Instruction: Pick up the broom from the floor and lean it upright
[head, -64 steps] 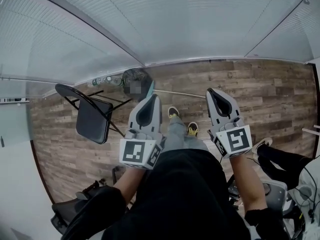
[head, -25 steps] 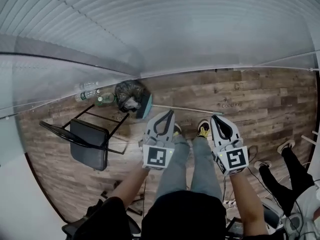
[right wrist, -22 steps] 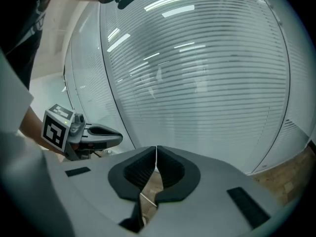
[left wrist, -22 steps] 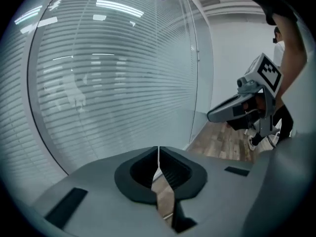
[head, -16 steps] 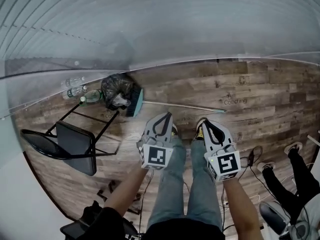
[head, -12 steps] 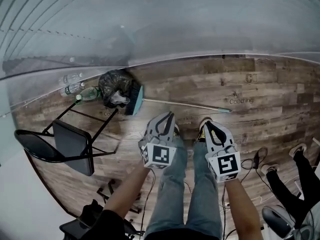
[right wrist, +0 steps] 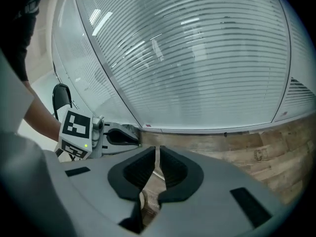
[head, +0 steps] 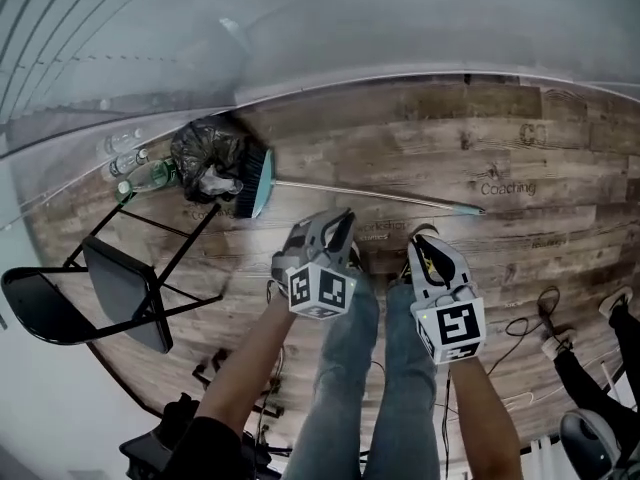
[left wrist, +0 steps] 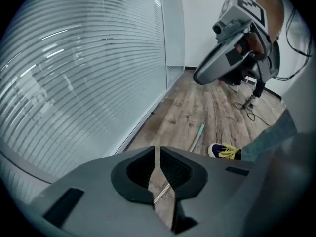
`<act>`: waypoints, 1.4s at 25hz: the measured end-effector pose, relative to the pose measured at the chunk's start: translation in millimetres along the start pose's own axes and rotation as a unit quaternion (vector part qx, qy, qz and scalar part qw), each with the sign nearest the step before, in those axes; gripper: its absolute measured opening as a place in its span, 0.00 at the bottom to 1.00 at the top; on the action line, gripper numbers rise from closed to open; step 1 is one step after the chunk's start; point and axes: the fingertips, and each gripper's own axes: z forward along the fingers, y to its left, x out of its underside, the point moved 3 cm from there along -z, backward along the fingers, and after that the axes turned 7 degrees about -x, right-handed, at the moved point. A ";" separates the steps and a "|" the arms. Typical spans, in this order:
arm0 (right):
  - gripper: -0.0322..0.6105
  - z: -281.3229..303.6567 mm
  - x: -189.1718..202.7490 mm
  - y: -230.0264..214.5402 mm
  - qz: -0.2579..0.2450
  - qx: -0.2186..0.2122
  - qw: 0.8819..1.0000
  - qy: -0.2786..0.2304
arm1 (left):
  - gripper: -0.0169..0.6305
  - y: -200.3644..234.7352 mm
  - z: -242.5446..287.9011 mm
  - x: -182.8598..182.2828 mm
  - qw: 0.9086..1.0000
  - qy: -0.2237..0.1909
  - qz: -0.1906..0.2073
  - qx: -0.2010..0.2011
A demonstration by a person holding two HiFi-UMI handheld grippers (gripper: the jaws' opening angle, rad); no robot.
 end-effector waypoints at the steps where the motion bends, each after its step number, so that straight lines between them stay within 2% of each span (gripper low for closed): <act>1: 0.08 7.8 10.2 -3.5 0.002 -0.003 1.000 0.002 | 0.06 -5.8 12.7 7.0 1.000 0.000 0.011 0.006; 7: 0.08 51.9 74.7 -30.6 0.013 -0.006 1.000 0.023 | 0.06 -47.8 104.4 70.5 0.997 0.038 0.036 0.055; 8: 0.08 58.2 84.5 -37.0 0.014 -0.004 1.000 0.024 | 0.09 -55.0 119.4 82.1 0.996 0.043 0.037 0.065; 10: 0.08 68.1 104.9 -49.9 0.020 0.003 0.999 0.028 | 0.31 -70.4 145.2 104.0 0.994 0.058 0.034 0.089; 11: 0.08 72.5 115.3 -56.3 0.024 0.007 0.999 0.032 | 0.35 -76.8 156.4 113.5 0.993 0.064 0.036 0.097; 15: 0.08 88.2 150.1 -78.4 0.030 0.016 0.999 0.037 | 0.35 -94.3 193.3 144.6 0.989 0.082 0.058 0.107; 19: 0.08 104.5 167.9 -92.6 0.037 0.019 0.999 0.027 | 0.36 -104.8 218.8 163.1 0.986 0.091 0.077 0.121; 25: 0.08 122.6 175.7 -106.4 0.054 0.025 0.998 0.006 | 0.36 -113.3 247.1 185.8 0.982 0.116 0.097 0.115; 32: 0.08 126.0 182.1 -116.9 0.069 0.041 0.997 -0.008 | 0.36 -126.8 259.5 191.8 0.978 0.122 0.121 0.119; 35: 0.08 127.9 187.5 -117.2 0.073 0.043 0.996 -0.004 | 0.35 -128.6 260.3 194.2 0.978 0.126 0.112 0.125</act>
